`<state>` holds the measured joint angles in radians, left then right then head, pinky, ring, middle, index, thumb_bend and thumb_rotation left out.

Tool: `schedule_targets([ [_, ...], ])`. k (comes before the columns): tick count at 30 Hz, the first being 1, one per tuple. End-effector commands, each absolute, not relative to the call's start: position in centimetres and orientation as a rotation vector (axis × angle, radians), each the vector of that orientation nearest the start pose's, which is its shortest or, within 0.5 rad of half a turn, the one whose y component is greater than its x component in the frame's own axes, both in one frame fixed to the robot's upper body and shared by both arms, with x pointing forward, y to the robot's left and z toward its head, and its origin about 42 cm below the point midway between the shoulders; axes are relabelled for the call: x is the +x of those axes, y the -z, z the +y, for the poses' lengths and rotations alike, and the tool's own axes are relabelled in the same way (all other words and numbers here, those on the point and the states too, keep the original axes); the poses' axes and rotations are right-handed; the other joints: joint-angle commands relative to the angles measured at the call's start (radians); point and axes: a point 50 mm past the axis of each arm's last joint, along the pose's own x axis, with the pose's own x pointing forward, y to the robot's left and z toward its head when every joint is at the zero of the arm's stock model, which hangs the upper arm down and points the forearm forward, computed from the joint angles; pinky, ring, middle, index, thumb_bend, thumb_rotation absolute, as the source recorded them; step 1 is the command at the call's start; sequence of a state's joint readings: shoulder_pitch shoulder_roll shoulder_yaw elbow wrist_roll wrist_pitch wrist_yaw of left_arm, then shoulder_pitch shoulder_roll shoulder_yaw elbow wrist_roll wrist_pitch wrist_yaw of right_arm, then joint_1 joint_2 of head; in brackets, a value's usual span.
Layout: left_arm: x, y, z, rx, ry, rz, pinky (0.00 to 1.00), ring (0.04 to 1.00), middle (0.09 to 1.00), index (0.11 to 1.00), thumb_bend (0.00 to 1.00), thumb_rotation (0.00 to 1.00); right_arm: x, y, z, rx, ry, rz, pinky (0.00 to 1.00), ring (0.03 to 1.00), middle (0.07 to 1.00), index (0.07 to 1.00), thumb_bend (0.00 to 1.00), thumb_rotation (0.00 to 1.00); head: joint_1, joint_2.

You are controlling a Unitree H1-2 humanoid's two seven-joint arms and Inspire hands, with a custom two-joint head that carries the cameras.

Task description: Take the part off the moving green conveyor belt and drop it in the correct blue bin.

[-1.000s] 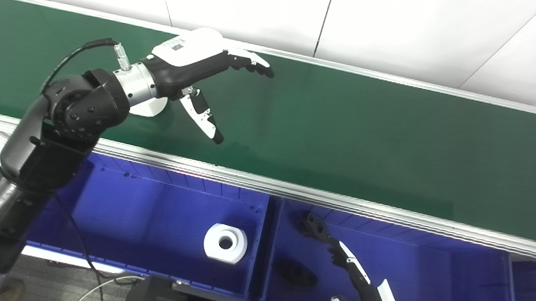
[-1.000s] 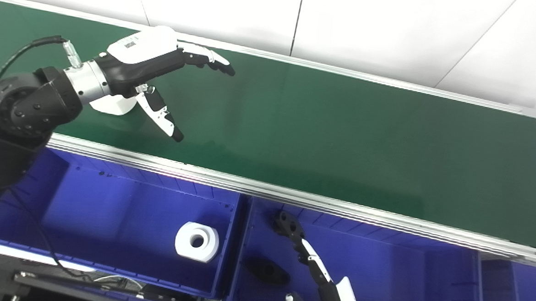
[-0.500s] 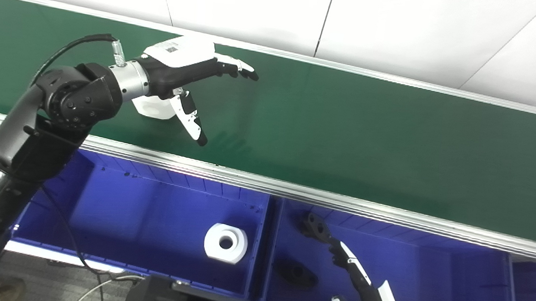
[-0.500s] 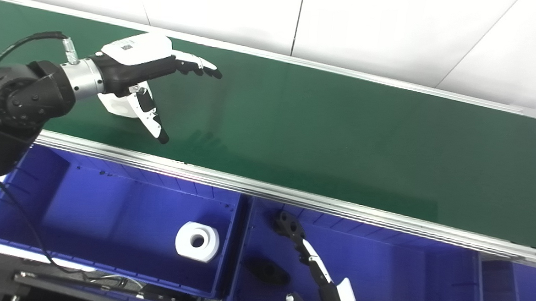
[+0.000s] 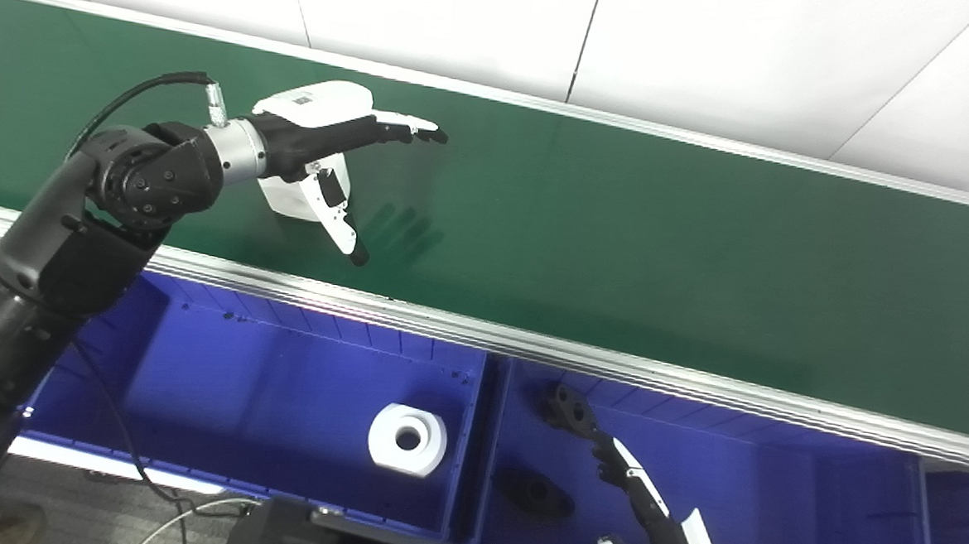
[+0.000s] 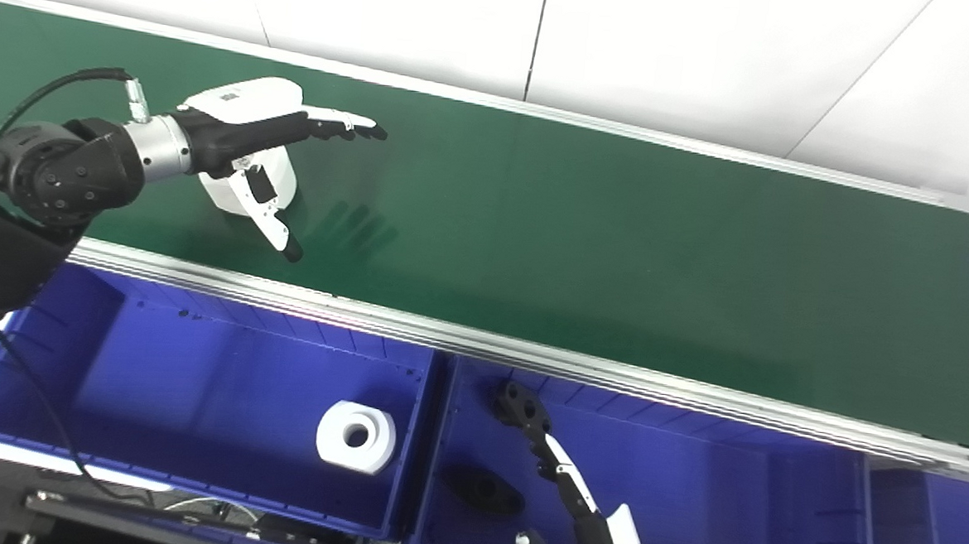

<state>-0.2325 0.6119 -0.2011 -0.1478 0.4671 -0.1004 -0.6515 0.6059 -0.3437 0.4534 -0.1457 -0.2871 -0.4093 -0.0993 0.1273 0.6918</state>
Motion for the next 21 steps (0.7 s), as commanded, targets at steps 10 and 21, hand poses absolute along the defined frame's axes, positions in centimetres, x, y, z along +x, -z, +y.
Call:
schedule_targets([
  [10,34.4,-22.3,29.5,1.249,0.791,-0.216,0.86,0.935,0.963,0.973,1.00,0.27,3.0,-5.9,-20.6,-0.300,-0.420,0.004,0.85,0.905,0.932,0.919,0.58,1.00,-0.006,0.002],
  [21,35.0,-22.4,28.9,1.220,0.809,-0.216,0.87,0.919,0.937,0.955,1.00,0.25,2.9,-5.8,-20.3,-0.298,-0.421,0.003,0.85,0.906,0.933,0.919,0.57,1.00,-0.013,-0.003],
])
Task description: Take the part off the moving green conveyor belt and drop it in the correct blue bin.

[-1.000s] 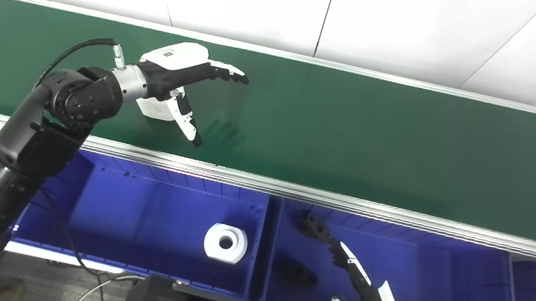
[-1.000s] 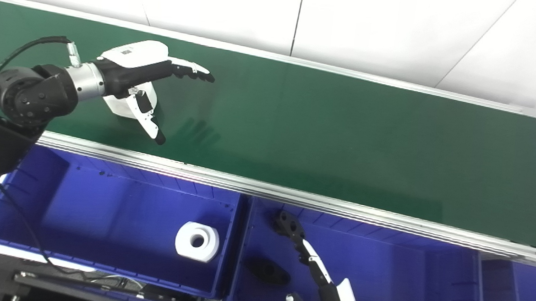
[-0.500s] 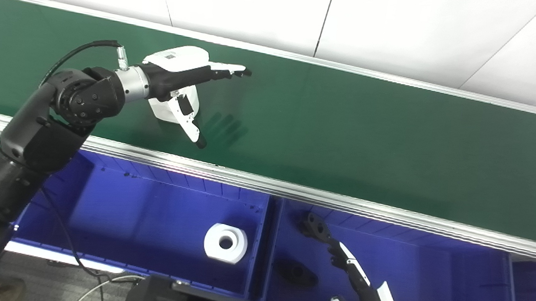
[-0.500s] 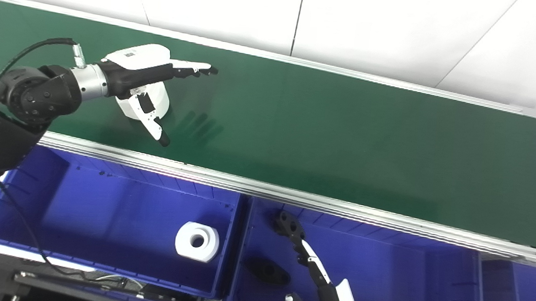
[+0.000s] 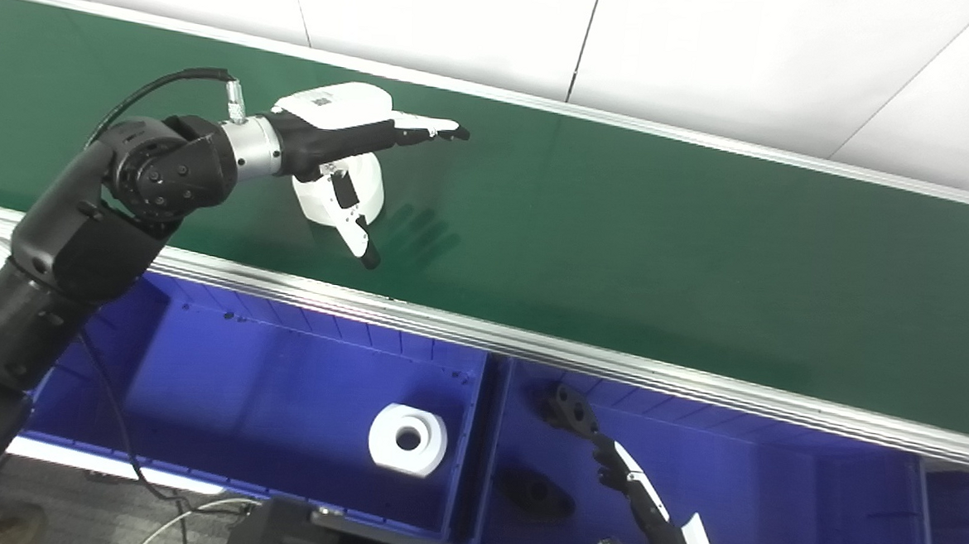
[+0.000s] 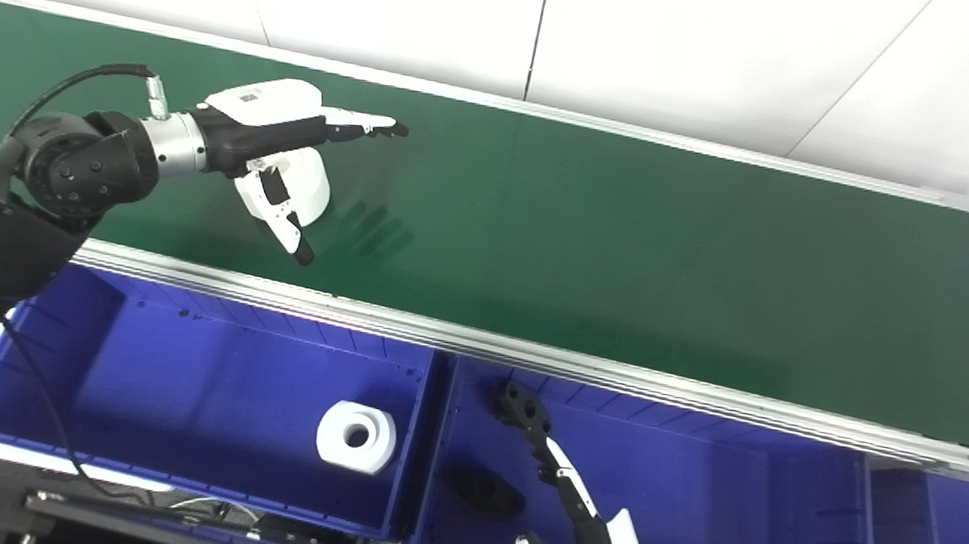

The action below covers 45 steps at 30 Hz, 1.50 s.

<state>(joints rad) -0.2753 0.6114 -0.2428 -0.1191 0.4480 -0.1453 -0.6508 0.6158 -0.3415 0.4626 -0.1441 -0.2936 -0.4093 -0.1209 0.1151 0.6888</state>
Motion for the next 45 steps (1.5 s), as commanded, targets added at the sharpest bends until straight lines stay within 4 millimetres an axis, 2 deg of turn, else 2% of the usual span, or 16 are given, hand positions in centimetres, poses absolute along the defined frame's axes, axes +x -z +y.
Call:
schedule_targets([
  [1,35.2,-22.3,28.8,1.217,0.814,-0.218,0.89,0.924,0.939,0.957,1.00,0.25,2.9,-5.8,-20.3,-0.297,-0.420,0.003,0.85,0.905,0.932,0.919,0.57,1.00,-0.002,0.000],
  [6,36.4,-21.1,27.6,1.212,0.836,-0.242,0.88,0.918,0.932,0.948,1.00,0.29,3.0,-5.8,-20.4,-0.299,-0.422,0.002,0.85,0.904,0.933,0.919,0.58,1.00,-0.007,0.000],
  [13,38.2,-19.7,25.6,1.218,0.847,-0.244,0.81,0.884,0.932,0.937,1.00,0.20,3.0,-6.0,-20.6,-0.299,-0.419,0.001,0.84,0.901,0.930,0.917,0.59,1.00,-0.016,0.003],
  [18,39.2,-18.8,24.7,1.194,0.836,-0.249,0.79,0.870,0.923,0.933,1.00,0.19,3.0,-6.1,-20.7,-0.300,-0.416,0.001,0.84,0.900,0.929,0.915,0.60,1.00,-0.016,0.006],
  [28,40.6,-14.9,22.4,1.235,0.933,-0.132,0.81,0.896,0.913,0.887,1.00,0.02,2.8,-6.3,-20.4,-0.303,-0.414,-0.002,0.84,0.898,0.927,0.914,0.59,1.00,-0.027,0.010],
  [31,40.7,-15.0,22.6,1.282,0.939,-0.138,0.81,0.885,0.902,0.880,1.00,0.03,2.6,-6.2,-20.5,-0.304,-0.411,0.004,0.84,0.897,0.927,0.912,0.59,1.00,-0.023,0.012],
  [33,40.7,-15.3,22.9,1.312,0.939,-0.121,0.84,0.899,0.903,0.882,1.00,0.04,2.5,-6.2,-20.5,-0.299,-0.407,0.009,0.84,0.895,0.925,0.910,0.60,1.00,-0.021,0.013],
  [36,40.8,-15.5,23.3,1.310,0.949,-0.100,0.85,0.913,0.911,0.885,1.00,0.02,2.5,-6.1,-20.4,-0.295,-0.405,0.011,0.84,0.897,0.925,0.910,0.60,1.00,-0.019,0.013],
  [38,40.7,-15.7,23.6,1.302,0.954,-0.089,0.82,0.900,0.902,0.873,0.94,0.00,2.5,-6.2,-20.3,-0.296,-0.405,0.009,0.84,0.896,0.925,0.910,0.60,1.00,-0.019,0.014],
  [42,40.4,-16.2,23.8,1.313,0.963,-0.083,0.83,0.877,0.889,0.858,0.85,0.00,2.6,-6.2,-20.2,-0.296,-0.409,0.002,0.84,0.898,0.927,0.913,0.59,1.00,-0.023,0.016],
  [45,40.2,-16.7,23.6,1.332,0.970,-0.078,0.83,0.883,0.889,0.856,0.85,0.00,2.6,-6.2,-20.3,-0.297,-0.410,0.003,0.84,0.897,0.928,0.913,0.58,1.00,-0.024,0.014],
])
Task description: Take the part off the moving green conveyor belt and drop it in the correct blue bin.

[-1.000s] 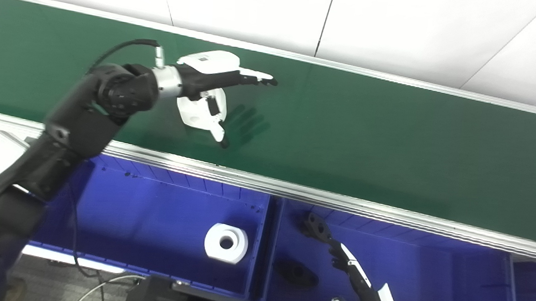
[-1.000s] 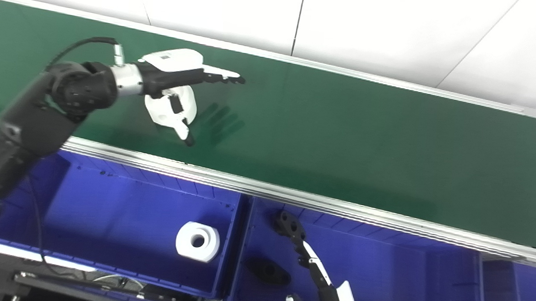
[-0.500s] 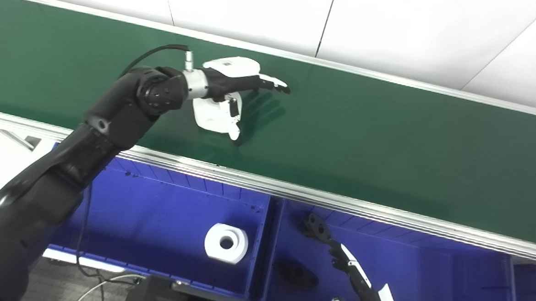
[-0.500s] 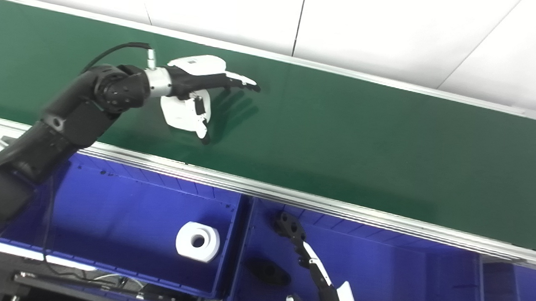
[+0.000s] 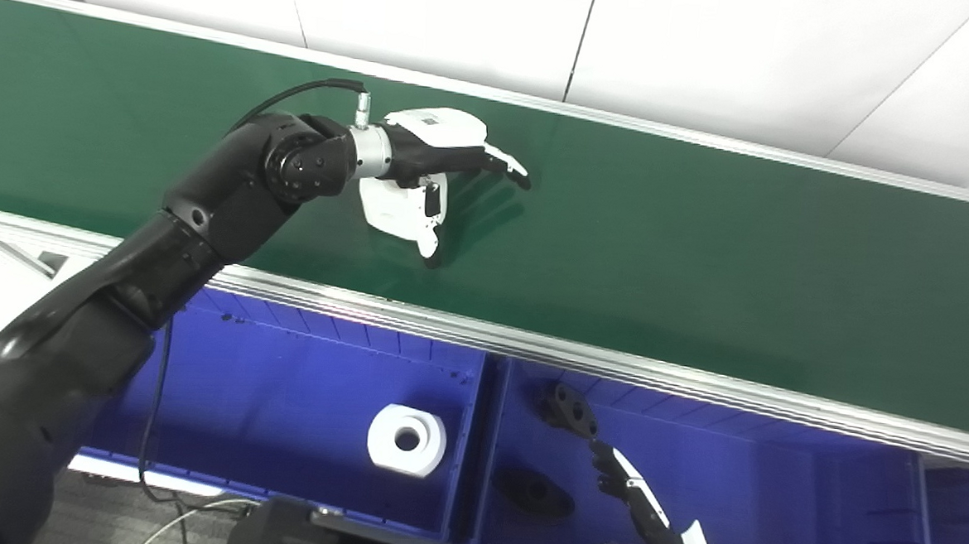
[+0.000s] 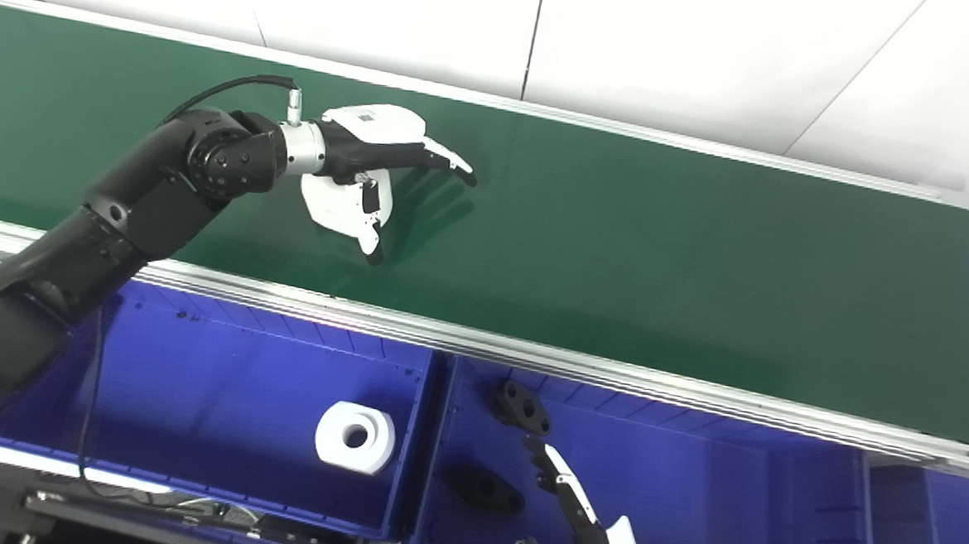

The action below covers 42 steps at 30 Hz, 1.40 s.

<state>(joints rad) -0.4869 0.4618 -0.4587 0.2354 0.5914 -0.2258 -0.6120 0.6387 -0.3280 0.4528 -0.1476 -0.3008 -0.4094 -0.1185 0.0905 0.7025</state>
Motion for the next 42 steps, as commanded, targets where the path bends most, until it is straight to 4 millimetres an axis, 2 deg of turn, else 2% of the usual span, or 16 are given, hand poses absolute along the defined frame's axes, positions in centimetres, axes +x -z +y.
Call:
schedule_targets([
  [1,40.2,-17.0,23.6,1.336,0.973,-0.077,0.85,0.904,0.900,0.860,0.87,0.00,2.5,-6.2,-20.3,-0.297,-0.409,0.004,0.84,0.897,0.927,0.912,0.59,1.00,0.001,0.000],
  [10,40.0,-19.0,22.9,1.367,0.995,-0.063,0.91,0.951,0.949,0.912,0.98,0.01,2.7,-6.2,-20.1,-0.288,-0.408,0.003,0.83,0.893,0.923,0.909,0.59,1.00,0.005,0.001],
  [14,39.8,-19.8,22.5,1.361,0.999,-0.040,0.94,0.965,0.960,0.929,0.99,0.00,2.7,-6.3,-20.1,-0.292,-0.411,-0.001,0.84,0.896,0.926,0.912,0.58,1.00,0.005,0.003],
  [15,39.7,-20.0,22.5,1.362,0.999,-0.037,0.93,0.963,0.960,0.931,0.99,0.00,2.7,-6.3,-20.1,-0.293,-0.410,-0.001,0.84,0.894,0.925,0.911,0.58,1.00,0.006,0.002],
  [19,39.8,-20.4,22.6,1.349,1.006,-0.038,0.77,0.937,0.954,0.923,0.92,0.00,2.7,-6.3,-20.0,-0.296,-0.411,-0.005,0.83,0.888,0.925,0.908,0.57,1.00,0.002,0.000],
  [23,39.8,-20.5,22.8,1.346,1.005,-0.039,0.74,0.887,0.948,0.910,0.88,0.00,2.8,-6.3,-20.0,-0.300,-0.413,-0.008,0.83,0.887,0.925,0.908,0.57,1.00,0.001,0.002],
  [25,39.9,-20.7,22.8,1.350,1.005,-0.040,0.77,0.847,0.941,0.904,0.86,0.00,2.8,-6.3,-20.0,-0.296,-0.411,-0.009,0.83,0.886,0.924,0.908,0.57,1.00,0.005,-0.001],
  [28,40.2,-21.0,22.9,1.342,1.005,-0.041,0.66,0.797,0.936,0.886,0.82,0.00,2.9,-6.3,-20.1,-0.294,-0.410,-0.007,0.83,0.886,0.921,0.905,0.58,1.00,0.005,0.000],
  [29,40.2,-21.0,22.9,1.331,1.010,-0.045,0.58,0.732,0.932,0.881,0.80,0.00,2.9,-6.3,-20.1,-0.294,-0.410,-0.006,0.83,0.886,0.921,0.905,0.58,1.00,0.004,0.000],
  [30,40.3,-21.0,22.9,1.324,1.012,-0.051,0.55,0.703,0.923,0.877,0.78,0.00,2.9,-6.2,-20.1,-0.295,-0.411,-0.006,0.83,0.887,0.921,0.905,0.58,1.00,0.001,0.000],
  [34,40.2,-21.2,22.9,1.288,1.001,-0.094,0.57,0.699,0.866,0.842,0.73,0.00,3.1,-6.3,-20.1,-0.302,-0.412,-0.014,0.83,0.887,0.922,0.904,0.57,1.00,0.000,0.001],
  [36,40.2,-21.2,22.9,1.260,0.992,-0.106,0.64,0.735,0.860,0.825,0.70,0.00,3.2,-6.3,-20.1,-0.300,-0.414,-0.017,0.83,0.886,0.921,0.904,0.57,1.00,-0.001,0.002],
  [38,40.2,-21.2,22.8,1.240,0.980,-0.122,0.61,0.717,0.850,0.801,0.71,0.00,3.2,-6.4,-20.1,-0.296,-0.417,-0.018,0.83,0.887,0.922,0.905,0.57,1.00,-0.001,0.001],
  [42,40.3,-21.0,22.8,1.205,0.949,-0.144,0.57,0.639,0.839,0.783,0.67,0.00,3.2,-6.4,-20.2,-0.297,-0.417,-0.016,0.83,0.883,0.919,0.905,0.57,1.00,0.001,0.001],
])
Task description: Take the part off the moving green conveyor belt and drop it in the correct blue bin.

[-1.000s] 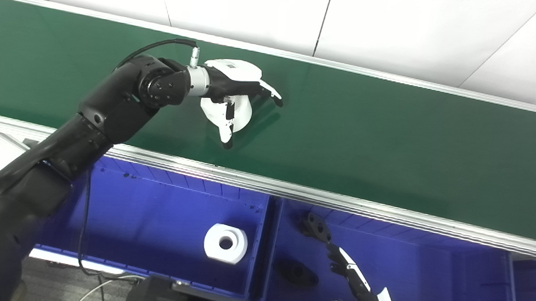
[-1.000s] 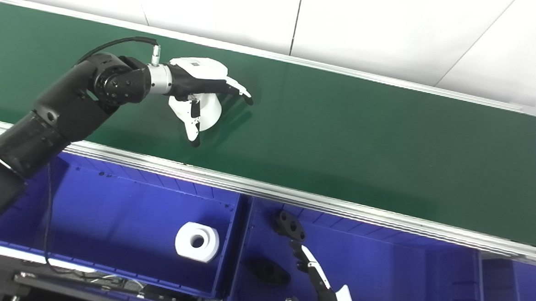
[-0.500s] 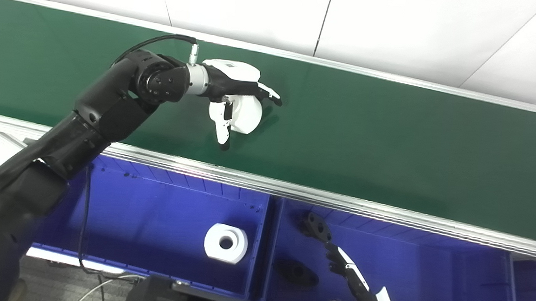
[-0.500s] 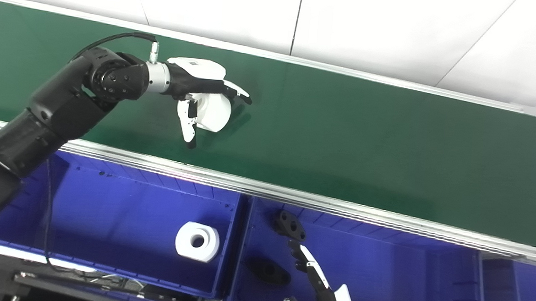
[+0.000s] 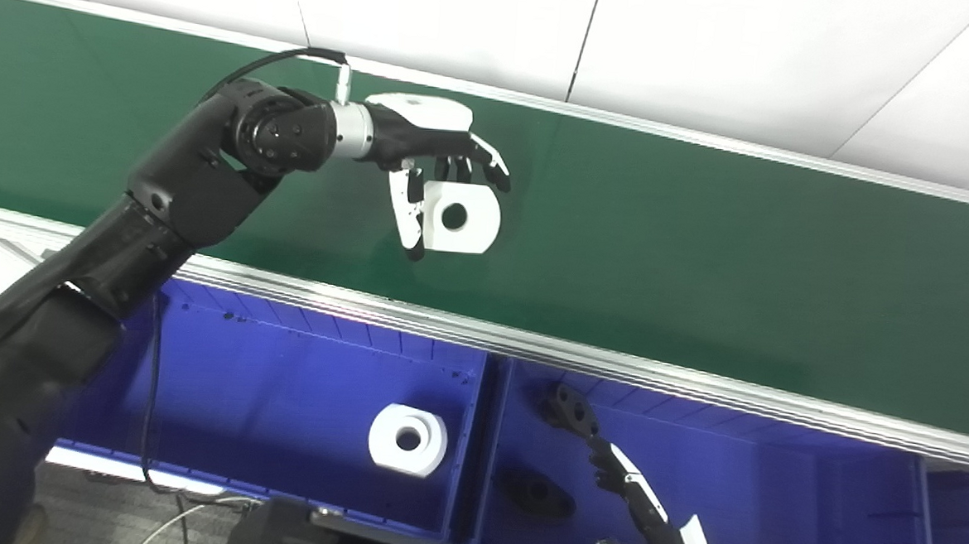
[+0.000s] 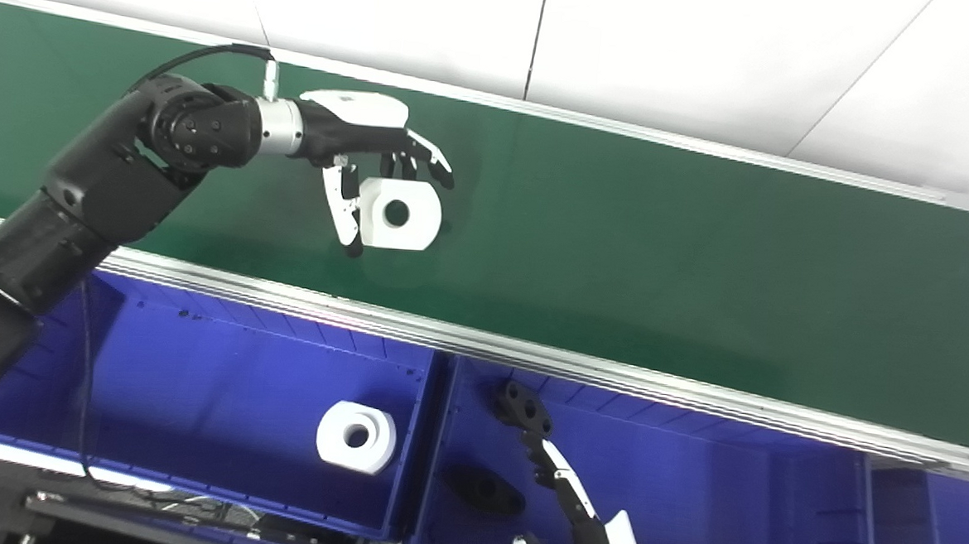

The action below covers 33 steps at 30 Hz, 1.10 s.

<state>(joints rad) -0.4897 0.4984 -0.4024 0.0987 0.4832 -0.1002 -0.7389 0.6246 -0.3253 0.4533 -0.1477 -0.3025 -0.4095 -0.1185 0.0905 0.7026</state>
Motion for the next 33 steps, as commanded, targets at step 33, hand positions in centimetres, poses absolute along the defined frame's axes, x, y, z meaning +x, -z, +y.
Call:
schedule_targets([
  [33,40.28,-20.58,23.30,1.114,0.894,-0.220,0.65,0.653,0.710,0.661,0.73,0.00,2.61,-6.29,-19.64,-0.284,-0.400,-0.004,0.83,0.883,0.917,0.900,0.58,1.00,0.000,0.015],
])
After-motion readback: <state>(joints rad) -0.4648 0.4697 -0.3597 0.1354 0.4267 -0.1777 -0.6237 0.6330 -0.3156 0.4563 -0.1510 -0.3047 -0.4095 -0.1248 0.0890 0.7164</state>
